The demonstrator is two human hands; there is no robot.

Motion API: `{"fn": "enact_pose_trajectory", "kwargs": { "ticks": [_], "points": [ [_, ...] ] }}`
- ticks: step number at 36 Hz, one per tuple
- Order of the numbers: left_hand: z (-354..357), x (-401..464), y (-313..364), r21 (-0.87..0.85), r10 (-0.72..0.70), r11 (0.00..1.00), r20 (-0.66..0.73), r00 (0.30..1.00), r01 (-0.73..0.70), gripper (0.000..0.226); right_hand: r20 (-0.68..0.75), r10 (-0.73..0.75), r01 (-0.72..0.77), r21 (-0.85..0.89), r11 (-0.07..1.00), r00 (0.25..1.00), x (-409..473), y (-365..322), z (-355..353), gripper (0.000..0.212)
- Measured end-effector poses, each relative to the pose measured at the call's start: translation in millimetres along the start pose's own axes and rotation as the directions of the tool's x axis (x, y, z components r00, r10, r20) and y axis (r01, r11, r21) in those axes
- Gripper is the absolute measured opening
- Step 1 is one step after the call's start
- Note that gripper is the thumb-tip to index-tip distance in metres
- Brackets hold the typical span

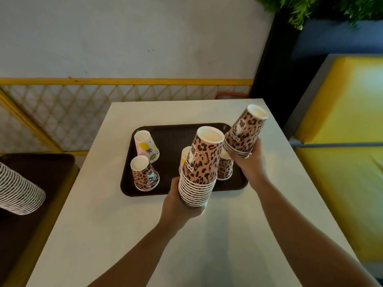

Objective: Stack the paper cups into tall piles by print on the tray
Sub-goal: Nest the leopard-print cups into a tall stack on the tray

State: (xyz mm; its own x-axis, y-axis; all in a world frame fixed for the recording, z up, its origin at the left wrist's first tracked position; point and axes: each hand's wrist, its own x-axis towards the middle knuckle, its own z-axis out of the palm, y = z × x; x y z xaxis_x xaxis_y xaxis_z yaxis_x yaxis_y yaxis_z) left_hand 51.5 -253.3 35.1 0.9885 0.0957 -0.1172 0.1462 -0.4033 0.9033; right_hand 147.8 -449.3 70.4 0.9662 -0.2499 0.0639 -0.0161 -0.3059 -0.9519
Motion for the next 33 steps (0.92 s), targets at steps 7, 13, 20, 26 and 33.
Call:
{"fn": "enact_pose_trajectory", "kwargs": {
  "ticks": [7, 13, 20, 26, 33],
  "points": [
    [-6.1, 0.8, -3.9, -0.018, -0.009, 1.000, -0.018, 1.000, 0.009, 0.086, 0.097, 0.089, -0.081, -0.089, 0.993, 0.991, -2.8, 29.2, 23.1, 0.090],
    [-10.9, 2.4, -4.1, -0.014, -0.032, 0.999, 0.000, 0.999, 0.032, 0.085, -0.070, -0.028, 0.020, -0.116, 0.993, 0.997, -21.6, 7.4, 25.1, 0.090],
    [-12.4, 1.3, -0.7, -0.019, 0.016, 1.000, 0.013, 1.000, -0.016, 0.087, 0.220, -0.386, 0.401, -0.028, 0.915, 0.896, -53.7, -65.9, 16.4, 0.074],
    [-7.6, 1.5, 2.1, -0.017, 0.034, 0.999, 0.013, 0.999, -0.034, 0.089, 0.368, -0.282, 0.318, -0.040, 0.947, 0.886, -56.4, -81.3, 21.3, 0.069],
    [-6.1, -0.7, 3.9, 0.000, 0.053, 0.999, 0.003, 0.999, -0.053, 0.091, 0.270, -0.319, 0.350, -0.074, 0.934, 0.908, -58.7, -86.2, 22.4, 0.060]
  ]
}}
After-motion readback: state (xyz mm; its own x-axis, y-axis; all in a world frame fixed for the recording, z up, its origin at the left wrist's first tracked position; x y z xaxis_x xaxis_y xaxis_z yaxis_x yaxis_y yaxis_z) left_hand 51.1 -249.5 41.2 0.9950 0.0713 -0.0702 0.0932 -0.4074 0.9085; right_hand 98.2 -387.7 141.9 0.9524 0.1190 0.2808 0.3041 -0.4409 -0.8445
